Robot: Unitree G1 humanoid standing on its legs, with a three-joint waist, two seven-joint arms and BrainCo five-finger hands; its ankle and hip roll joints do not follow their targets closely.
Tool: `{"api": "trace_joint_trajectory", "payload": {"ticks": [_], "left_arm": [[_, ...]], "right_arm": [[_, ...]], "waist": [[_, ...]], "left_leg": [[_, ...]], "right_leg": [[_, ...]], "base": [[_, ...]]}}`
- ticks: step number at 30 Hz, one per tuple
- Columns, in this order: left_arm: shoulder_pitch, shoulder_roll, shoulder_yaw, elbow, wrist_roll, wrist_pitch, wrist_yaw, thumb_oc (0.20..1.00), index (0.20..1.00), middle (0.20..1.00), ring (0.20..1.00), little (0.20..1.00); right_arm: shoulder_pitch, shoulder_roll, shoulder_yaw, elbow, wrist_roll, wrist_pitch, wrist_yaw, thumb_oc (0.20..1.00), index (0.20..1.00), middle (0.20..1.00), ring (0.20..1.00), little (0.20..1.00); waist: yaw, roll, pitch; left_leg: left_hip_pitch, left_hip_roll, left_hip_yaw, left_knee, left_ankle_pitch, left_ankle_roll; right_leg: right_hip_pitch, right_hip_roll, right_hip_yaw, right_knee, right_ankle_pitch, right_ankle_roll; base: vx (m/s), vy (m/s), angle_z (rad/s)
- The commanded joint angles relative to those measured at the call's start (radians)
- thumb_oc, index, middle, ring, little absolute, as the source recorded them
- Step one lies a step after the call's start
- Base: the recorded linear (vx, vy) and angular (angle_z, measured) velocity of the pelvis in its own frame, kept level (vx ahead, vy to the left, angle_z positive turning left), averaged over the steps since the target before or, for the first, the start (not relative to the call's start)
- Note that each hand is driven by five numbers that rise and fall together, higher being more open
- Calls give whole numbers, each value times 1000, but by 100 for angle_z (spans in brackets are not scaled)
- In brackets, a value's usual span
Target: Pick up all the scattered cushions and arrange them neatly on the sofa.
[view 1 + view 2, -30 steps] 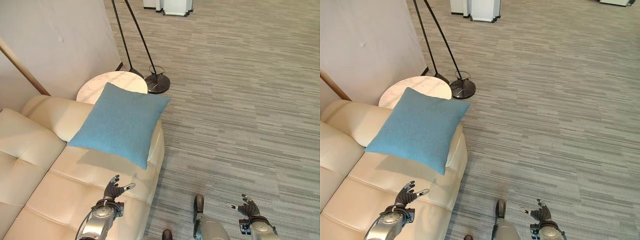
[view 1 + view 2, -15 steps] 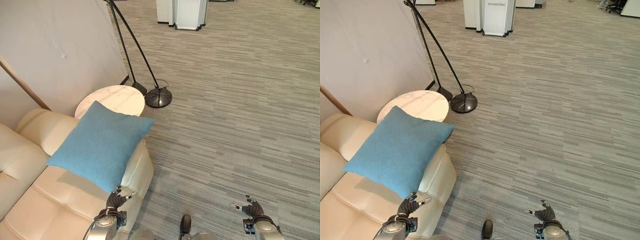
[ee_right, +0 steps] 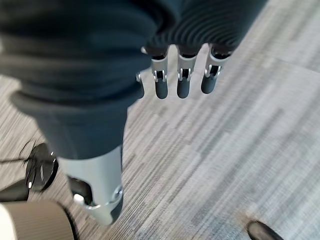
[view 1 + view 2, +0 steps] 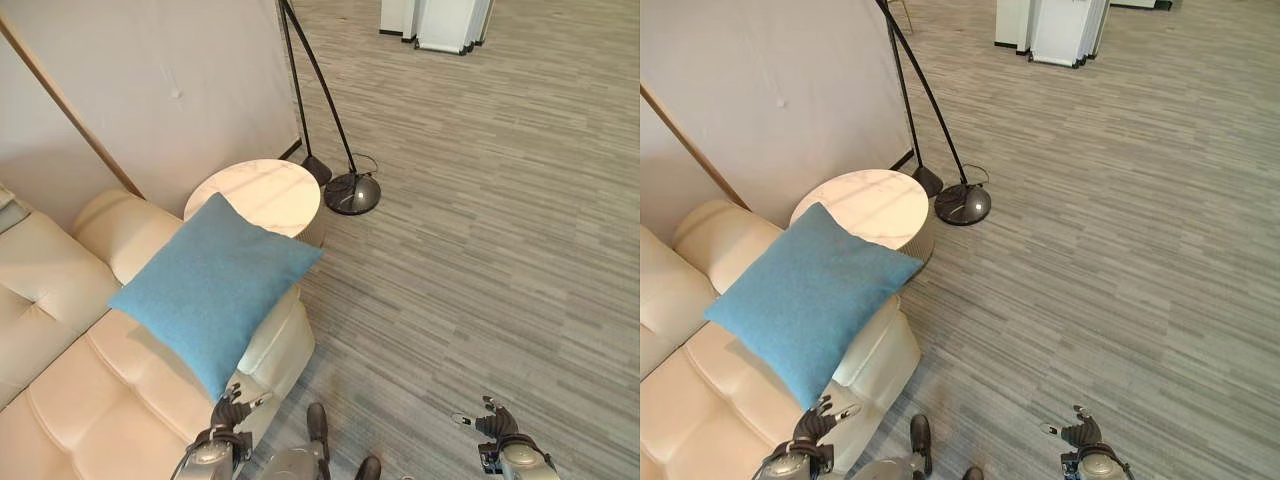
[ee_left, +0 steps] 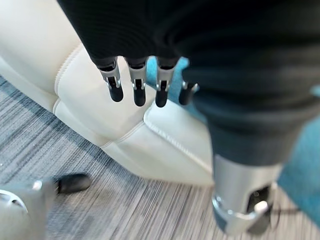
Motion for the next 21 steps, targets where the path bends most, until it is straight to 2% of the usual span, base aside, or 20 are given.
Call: {"api": "trace_joint_trajectory", "payload": {"ticks": [1, 2, 3, 4, 5, 8, 10, 11, 12, 14, 16, 17, 19, 21], "left_arm": [[-19, 59, 9, -35, 20, -15, 20, 1000, 1000, 1000, 1000, 1000], [-20, 64, 10, -42, 18, -16, 26, 1000, 1000, 1000, 1000, 1000], [-24, 70, 8, -41, 21, -18, 30, 1000, 1000, 1000, 1000, 1000], [-24, 70, 8, -41, 21, -18, 30, 1000, 1000, 1000, 1000, 1000], [-40, 75, 1, -48, 17, -17, 36, 1000, 1000, 1000, 1000, 1000], [-50, 79, -5, -52, 17, -18, 38, 1000, 1000, 1000, 1000, 1000], [-67, 78, -13, -38, 16, -18, 39, 1000, 1000, 1000, 1000, 1000], [-68, 78, -13, -38, 16, -18, 39, 1000, 1000, 1000, 1000, 1000], [-75, 76, -10, -35, 11, -18, 42, 1000, 1000, 1000, 1000, 1000], [-86, 77, 1, -28, -3, -25, 46, 1000, 1000, 1000, 1000, 1000], [-81, 76, 2, -26, -6, -26, 44, 1000, 1000, 1000, 1000, 1000], [-78, 66, 12, -22, -38, -34, 50, 1000, 1000, 1000, 1000, 1000], [-76, 51, 14, -17, -60, -37, 50, 1000, 1000, 1000, 1000, 1000], [-73, 26, 35, 8, -130, -38, 54, 1000, 1000, 1000, 1000, 1000]], "right_arm": [[-21, -11, -23, -82, -27, -11, 8, 1000, 1000, 1000, 1000, 1000], [-23, -6, -20, -88, -24, -14, 7, 1000, 1000, 1000, 1000, 1000], [-25, -2, -20, -86, -21, -18, 3, 1000, 1000, 1000, 1000, 1000], [-26, -1, -20, -85, -21, -18, 3, 1000, 1000, 1000, 1000, 1000], [-31, 1, -17, -85, -16, -16, -3, 1000, 1000, 1000, 1000, 1000], [-27, 2, -18, -78, -7, -14, -6, 1000, 1000, 1000, 1000, 1000], [-29, 7, -16, -76, 7, -13, -12, 1000, 1000, 1000, 1000, 1000], [-29, 7, -16, -75, 7, -13, -12, 1000, 1000, 1000, 1000, 1000], [-29, 9, -13, -75, 16, -12, -16, 1000, 1000, 1000, 1000, 1000], [-26, 8, -16, -77, 17, -13, -17, 1000, 1000, 1000, 1000, 1000], [-21, 6, -18, -79, 16, -10, -19, 1000, 1000, 1000, 1000, 1000], [-16, 6, -19, -84, 15, -16, -17, 1000, 1000, 1000, 1000, 1000], [-17, 10, -16, -76, 17, -24, -14, 1000, 1000, 1000, 1000, 1000], [-25, 1, -12, -64, 30, -35, -16, 1000, 1000, 1000, 1000, 1000]], "waist": [[33, 24, -14], [25, 25, -4], [18, 25, 6], [18, 24, 5], [8, 41, 21], [1, 52, 33], [-9, 53, 46], [-9, 54, 45], [-13, 47, 50], [-16, 35, 52], [-22, 30, 55], [-21, 21, 51], [-21, 14, 39], [-18, 4, 18]], "left_leg": [[63, 29, -69, -7, -35, 1], [87, 18, -85, -7, -51, 16], [104, 12, -104, -7, -64, 26], [103, 11, -103, -7, -64, 27], [118, 23, -135, -7, -62, 34], [144, 29, -172, -7, -65, 34], [179, 31, -226, -7, -77, 30], [178, 32, -225, -7, -76, 30], [189, 29, -263, -7, -81, 21], [195, 26, -303, -7, -91, 10], [207, 27, -328, -6, -98, 5], [217, 27, -358, 18, -124, -1], [211, 27, -364, 39, -139, -3], [190, 51, -377, 137, -189, -25]], "right_leg": [[-25, -213, 97, 387, 38, 90], [-61, -225, 124, 472, 88, 99], [-104, -220, 162, 536, 102, 98], [-107, -222, 164, 540, 101, 99], [-201, -174, 225, 563, 66, 65], [-227, -149, 247, 483, 48, 48], [-257, -80, 344, 313, 50, 44], [-256, -79, 344, 309, 53, 43], [-272, -36, 437, 163, 92, 57], [-298, -22, 504, 26, 147, 72], [-289, -26, 495, 7, 160, 79], [-271, -32, 487, 4, 161, 77], [-253, -35, 481, -7, 170, 66], [-206, -34, 445, -14, 139, 46]], "base": [[243, 258, 44], [210, 198, 50], [155, 127, 44], [133, 91, 77], [145, 47, 84], [195, 0, 77], [214, -69, 83], [227, -116, 59], [223, -147, 63], [299, -194, 84], [233, -156, 90], [325, -244, 58], [338, -264, 57], [335, -286, 88]]}}
